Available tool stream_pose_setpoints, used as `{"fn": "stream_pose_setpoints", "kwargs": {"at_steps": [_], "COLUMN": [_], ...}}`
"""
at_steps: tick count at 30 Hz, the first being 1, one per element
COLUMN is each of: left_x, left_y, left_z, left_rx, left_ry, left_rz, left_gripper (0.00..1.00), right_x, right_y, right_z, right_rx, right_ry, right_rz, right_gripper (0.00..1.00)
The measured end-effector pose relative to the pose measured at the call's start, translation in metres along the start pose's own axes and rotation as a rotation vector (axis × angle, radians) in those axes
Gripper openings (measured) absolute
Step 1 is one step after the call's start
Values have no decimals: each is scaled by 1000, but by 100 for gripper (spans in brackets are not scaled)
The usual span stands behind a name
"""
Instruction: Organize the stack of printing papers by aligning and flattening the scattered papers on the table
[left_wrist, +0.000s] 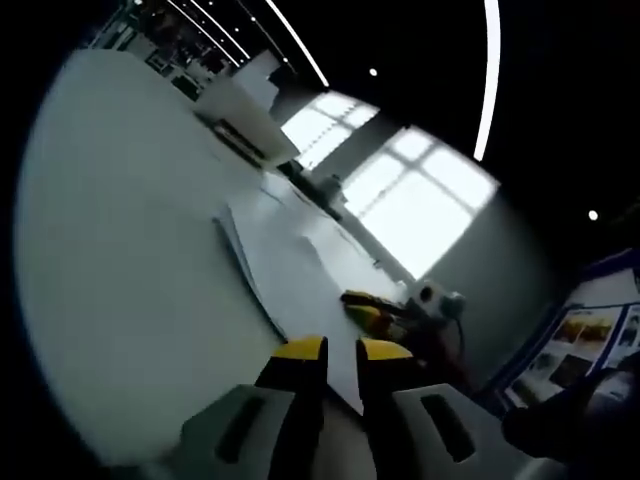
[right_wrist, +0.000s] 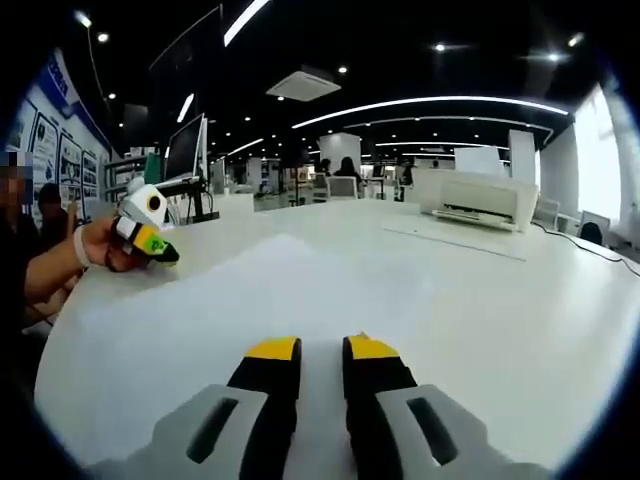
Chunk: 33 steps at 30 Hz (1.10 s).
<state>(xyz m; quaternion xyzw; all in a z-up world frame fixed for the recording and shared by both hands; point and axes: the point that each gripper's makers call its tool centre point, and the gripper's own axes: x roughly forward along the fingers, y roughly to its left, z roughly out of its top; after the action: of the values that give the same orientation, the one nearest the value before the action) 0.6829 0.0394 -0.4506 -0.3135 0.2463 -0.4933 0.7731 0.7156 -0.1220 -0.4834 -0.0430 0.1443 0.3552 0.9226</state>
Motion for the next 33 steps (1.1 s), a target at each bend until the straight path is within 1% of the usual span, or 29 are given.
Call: {"fn": "stream_pose_setpoints", "kwargs": {"at_steps": [8,11,13,18,21,23,24,29,31,33], "left_x": [-4,-9,-12,-19,-23,-25,-31,-36,-35,-38], "left_y": [-1,-4,-2,-1,-1,-1,-4,-3,1,4], "left_z": [1,-3,-4,0,0,-1,-4,-4,1,6], "left_rx": [3,29,30,35,55,62,77,108,116,118], "left_ry": [-10,-5,-1,-21,-28,-29,-32,-42,-49,-71], "left_rz": [0,6,12,16,27,34,41,56,61,75], "left_gripper": [16,16,17,17,18,21,21,22,23,25], "right_x": [0,1,0,0,-1,-2,-2,-4,-7,-10], "right_y": [-1,-2,-2,-1,0,2,4,7,5,3], "right_z": [0,0,0,0,0,0,0,1,7,10], "right_rx": [0,-1,-3,-6,-19,-33,-40,-58,-37,-27], "right_ry": [0,2,2,3,5,5,4,1,-25,-41], "right_rz": [2,0,0,0,0,6,13,19,17,15], "right_gripper": [13,13,13,13,14,14,14,14,14,15]}}
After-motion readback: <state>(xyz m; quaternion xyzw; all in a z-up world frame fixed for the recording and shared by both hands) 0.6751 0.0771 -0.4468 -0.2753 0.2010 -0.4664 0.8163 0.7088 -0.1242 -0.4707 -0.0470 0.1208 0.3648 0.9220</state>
